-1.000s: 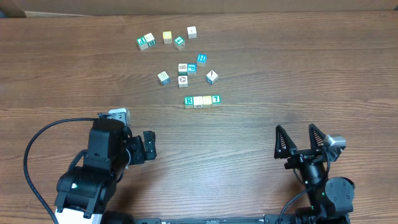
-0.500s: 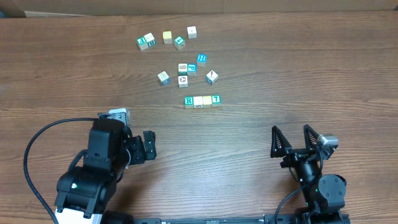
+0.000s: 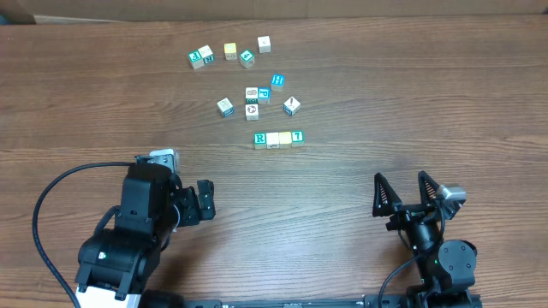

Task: Form a horizontal line

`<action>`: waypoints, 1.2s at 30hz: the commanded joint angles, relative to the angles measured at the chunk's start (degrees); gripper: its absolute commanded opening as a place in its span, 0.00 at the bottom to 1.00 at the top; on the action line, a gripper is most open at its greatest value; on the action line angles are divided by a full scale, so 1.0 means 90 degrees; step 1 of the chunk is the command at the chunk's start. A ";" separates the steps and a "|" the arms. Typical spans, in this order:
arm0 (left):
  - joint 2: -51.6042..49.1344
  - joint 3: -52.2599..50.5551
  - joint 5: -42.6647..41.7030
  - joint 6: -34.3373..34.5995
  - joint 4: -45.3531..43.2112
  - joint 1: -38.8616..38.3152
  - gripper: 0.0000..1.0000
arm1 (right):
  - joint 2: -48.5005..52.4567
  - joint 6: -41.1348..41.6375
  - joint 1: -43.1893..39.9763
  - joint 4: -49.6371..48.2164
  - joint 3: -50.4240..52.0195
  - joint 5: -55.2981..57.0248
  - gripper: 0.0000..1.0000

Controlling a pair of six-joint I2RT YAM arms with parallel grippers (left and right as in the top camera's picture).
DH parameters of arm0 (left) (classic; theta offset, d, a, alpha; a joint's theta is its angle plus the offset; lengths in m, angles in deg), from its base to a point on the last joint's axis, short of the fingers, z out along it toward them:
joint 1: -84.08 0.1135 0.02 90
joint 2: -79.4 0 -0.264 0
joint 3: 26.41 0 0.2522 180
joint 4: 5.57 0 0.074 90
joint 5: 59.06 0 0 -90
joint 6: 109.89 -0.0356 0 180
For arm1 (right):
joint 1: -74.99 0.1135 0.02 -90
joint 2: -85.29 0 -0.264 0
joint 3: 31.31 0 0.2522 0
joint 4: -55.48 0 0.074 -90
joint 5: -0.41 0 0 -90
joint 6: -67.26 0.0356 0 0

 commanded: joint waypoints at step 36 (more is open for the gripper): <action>0.4874 -0.4515 -0.1044 -0.1343 -0.3915 0.1149 0.99 | -0.0075 0.0034 -0.0041 -0.0046 0.0029 -0.0039 1.00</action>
